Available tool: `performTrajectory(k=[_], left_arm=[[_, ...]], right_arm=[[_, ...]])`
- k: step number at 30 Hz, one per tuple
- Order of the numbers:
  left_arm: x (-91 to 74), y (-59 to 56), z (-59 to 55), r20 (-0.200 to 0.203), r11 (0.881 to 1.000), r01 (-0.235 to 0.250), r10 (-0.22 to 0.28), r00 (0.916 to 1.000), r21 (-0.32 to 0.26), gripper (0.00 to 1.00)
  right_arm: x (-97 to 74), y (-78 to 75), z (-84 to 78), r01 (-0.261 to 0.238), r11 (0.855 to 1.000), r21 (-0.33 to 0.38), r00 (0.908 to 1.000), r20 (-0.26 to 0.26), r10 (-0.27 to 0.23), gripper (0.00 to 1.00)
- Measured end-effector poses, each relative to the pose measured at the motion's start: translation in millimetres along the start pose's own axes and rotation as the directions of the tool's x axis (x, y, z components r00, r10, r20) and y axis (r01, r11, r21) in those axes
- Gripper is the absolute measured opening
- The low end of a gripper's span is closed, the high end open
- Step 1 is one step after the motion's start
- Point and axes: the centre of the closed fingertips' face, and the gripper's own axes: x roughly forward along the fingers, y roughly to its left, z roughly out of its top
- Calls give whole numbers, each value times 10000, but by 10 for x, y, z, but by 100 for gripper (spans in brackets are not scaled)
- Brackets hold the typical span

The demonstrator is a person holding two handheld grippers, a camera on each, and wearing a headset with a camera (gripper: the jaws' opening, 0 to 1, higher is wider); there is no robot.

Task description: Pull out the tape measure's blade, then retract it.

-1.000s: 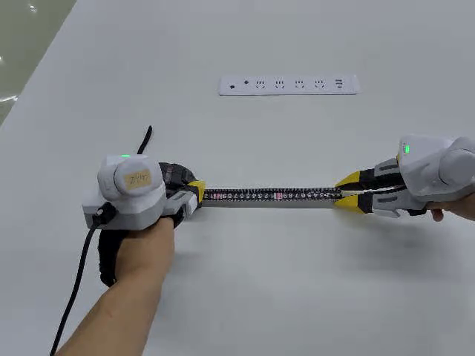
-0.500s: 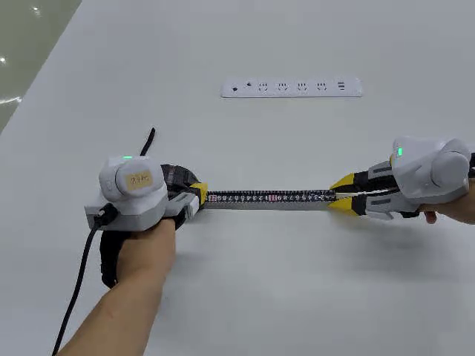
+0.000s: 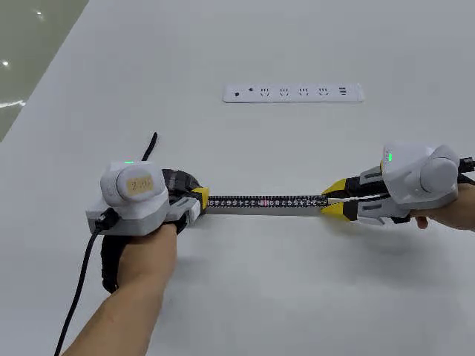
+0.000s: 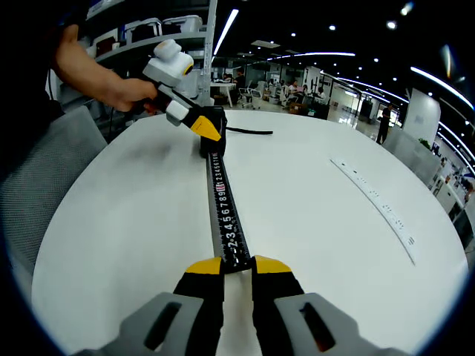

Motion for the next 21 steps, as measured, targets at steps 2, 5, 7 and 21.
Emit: performTrajectory(k=[2, 5, 7, 21], left_arm=[[0, 0, 0, -1, 10000, 2, -2, 10000, -2, 59], [2, 4, 0, 7, 10000, 11, -11, 10000, -41, 59], [2, 4, 0, 2, 10000, 18, -18, 10000, -51, 59], [-1, 9, 0, -42, 9998, 81, -82, 10000, -185, 59]], right_arm=[[11, 5, 9, -11, 10000, -7, 10000, 3, 11, 12], [32, 9, 29, -24, 10000, -18, 10000, 38, 24, 12], [44, 10, 35, -31, 10000, -38, 10000, 31, 31, 12], [130, 27, 125, -89, 9999, -48, 9998, 171, 90, 12]])
